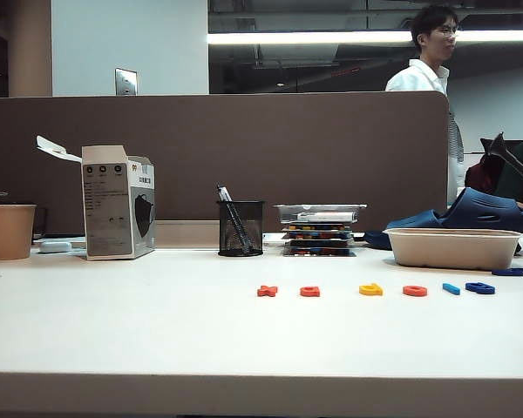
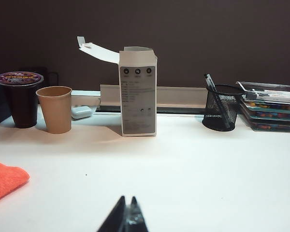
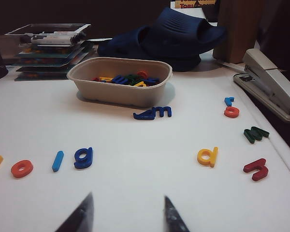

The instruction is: Select the appropriate letters from the row of letter magnets placed on the table to arrange into the word "dog".

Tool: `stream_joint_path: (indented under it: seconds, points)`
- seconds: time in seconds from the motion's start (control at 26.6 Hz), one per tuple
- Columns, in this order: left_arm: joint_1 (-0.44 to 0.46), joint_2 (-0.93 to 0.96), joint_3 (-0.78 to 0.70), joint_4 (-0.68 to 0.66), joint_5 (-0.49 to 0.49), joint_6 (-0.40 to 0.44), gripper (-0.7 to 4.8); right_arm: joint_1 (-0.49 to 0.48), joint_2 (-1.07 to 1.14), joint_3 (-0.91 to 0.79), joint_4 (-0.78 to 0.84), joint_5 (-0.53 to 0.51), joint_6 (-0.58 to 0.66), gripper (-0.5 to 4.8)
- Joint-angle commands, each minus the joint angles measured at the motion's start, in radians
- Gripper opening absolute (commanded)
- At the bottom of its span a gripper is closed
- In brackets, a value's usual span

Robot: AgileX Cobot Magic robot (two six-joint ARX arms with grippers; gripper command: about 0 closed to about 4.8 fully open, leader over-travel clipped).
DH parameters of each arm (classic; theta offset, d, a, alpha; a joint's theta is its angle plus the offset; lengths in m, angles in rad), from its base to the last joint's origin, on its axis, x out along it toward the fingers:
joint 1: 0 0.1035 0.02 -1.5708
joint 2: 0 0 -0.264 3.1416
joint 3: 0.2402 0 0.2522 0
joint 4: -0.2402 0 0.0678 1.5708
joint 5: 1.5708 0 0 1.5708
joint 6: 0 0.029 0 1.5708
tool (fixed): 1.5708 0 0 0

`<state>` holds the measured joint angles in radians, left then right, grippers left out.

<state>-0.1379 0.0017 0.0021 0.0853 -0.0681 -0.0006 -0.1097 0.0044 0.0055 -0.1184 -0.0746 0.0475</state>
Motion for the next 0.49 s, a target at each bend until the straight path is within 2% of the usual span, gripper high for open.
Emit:
stream_joint_path:
  seconds: [0.04,0.19,0.23,0.34,0.49]
  points:
    - [0.002,0.000,0.005,0.006,0.002,-0.003,-0.05,0.000,-0.007,-0.003,0.019,0.002,0.002,1.75]
    - [0.002,0.000,0.005,0.005,0.002,-0.003,-0.05,0.000,-0.007,-0.003,0.018,0.002,0.002,1.71]
    - [0.002,0.000,0.005,0.005,0.002,-0.003,-0.05,0.000,-0.007,-0.003,0.018,0.002,0.002,1.47]
    - [0.002,0.000,0.005,0.005,0.002,-0.003,-0.05,0.000,-0.007,-0.003,0.018,0.002,0.002,-0.06]
    - [0.002,0.000,0.005,0.005,0.002,-0.003,-0.05,0.000,-0.007,-0.003,0.018,0.002,0.002,-0.07]
